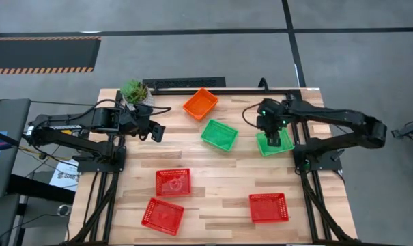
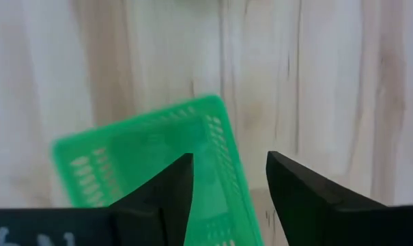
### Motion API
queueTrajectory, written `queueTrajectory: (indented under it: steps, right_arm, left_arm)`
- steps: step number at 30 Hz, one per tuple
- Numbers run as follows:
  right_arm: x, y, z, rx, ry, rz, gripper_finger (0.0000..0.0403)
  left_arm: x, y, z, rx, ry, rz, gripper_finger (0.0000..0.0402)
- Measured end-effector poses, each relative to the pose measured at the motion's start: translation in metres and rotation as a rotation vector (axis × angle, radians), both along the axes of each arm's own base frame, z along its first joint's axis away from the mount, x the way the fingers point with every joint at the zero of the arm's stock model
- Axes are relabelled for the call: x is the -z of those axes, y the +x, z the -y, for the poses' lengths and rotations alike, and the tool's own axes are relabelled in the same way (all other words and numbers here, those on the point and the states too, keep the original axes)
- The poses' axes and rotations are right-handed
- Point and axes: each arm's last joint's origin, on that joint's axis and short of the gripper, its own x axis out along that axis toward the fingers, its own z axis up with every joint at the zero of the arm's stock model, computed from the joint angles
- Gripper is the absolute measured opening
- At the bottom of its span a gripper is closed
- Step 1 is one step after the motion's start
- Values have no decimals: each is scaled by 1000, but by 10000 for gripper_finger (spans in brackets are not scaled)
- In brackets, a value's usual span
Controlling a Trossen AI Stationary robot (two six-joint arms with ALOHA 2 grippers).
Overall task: Stack baskets by color
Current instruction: Stack the top right green bin on the top left green bin
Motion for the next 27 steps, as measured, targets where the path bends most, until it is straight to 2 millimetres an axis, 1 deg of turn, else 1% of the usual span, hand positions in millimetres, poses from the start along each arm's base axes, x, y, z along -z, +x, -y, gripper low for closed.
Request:
queueTrajectory:
  steps: [5,12,16,18,20,24,25,27]
  right_arm:
    - [22,-5,5,-2,32,-80,201]
    - [40,1,15,0,64,-145,184]
    - [49,4,18,8,90,-188,163]
    - [52,5,19,8,96,-199,144]
    - [54,6,19,15,103,-207,114]
    - [55,5,20,55,121,-215,24]
    - [55,4,20,71,124,-211,16]
    - [54,4,20,116,134,-213,17]
  left_arm:
    - [0,0,0,-1,0,0,224]
    - [0,0,-1,-17,8,2,224]
    - [0,0,-1,-18,9,2,224]
    - [0,0,0,-18,8,2,224]
    - [0,0,-1,-18,8,1,224]
    - [0,0,-1,-19,8,1,224]
    - [0,0,-1,-19,8,1,224]
    - [0,0,-1,-18,10,0,224]
